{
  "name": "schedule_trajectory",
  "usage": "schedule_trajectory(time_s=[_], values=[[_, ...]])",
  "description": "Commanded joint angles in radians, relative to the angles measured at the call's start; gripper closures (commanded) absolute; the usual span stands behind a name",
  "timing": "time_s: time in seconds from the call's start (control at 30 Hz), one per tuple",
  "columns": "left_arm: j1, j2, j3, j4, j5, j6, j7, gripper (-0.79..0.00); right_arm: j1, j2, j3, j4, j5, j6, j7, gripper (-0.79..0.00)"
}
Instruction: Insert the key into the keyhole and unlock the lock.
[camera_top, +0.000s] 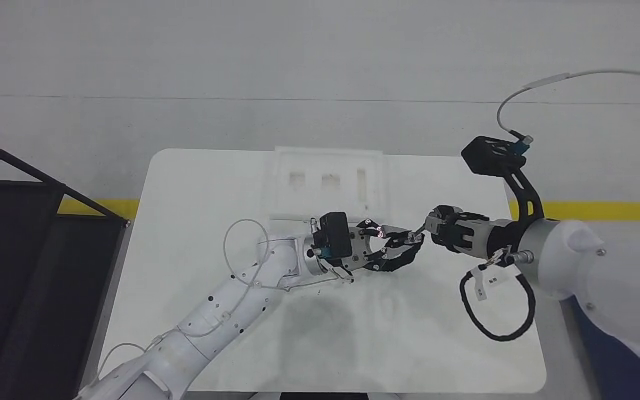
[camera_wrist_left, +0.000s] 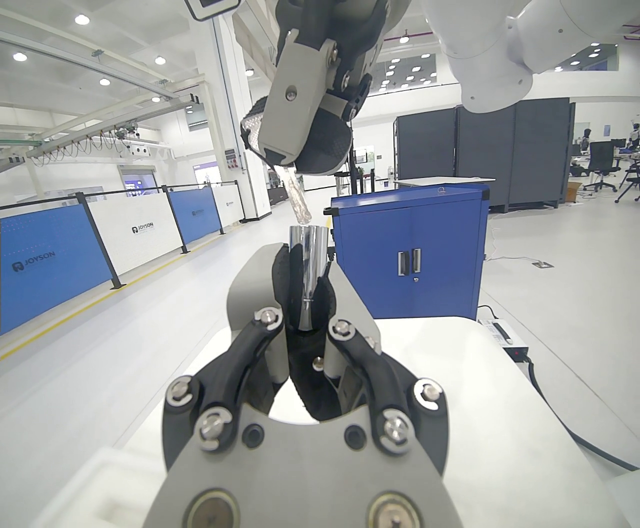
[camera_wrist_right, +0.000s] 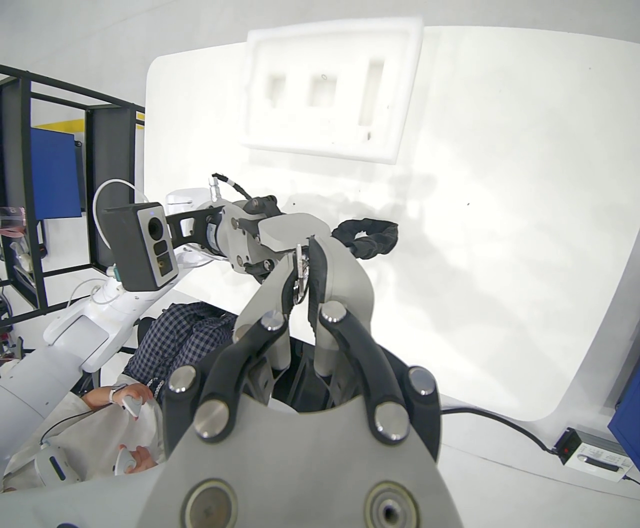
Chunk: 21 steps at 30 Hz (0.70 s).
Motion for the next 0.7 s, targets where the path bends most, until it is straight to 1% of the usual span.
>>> schedule_trajectory(time_s=[0.0,0.67], values=[[0.002,-0.001,-0.002,0.0,0.0,-0.001,0.0,0.0,-0.002,0.0,0.001,0.0,-0.003,-0.001,0.002,0.0],[0.025,-0.011,-0.023,-0.01,-0.018,-0.014,-0.025,0.0,-0.018,-0.012,0.003,0.0,-0.029,-0.009,-0.012,0.0]])
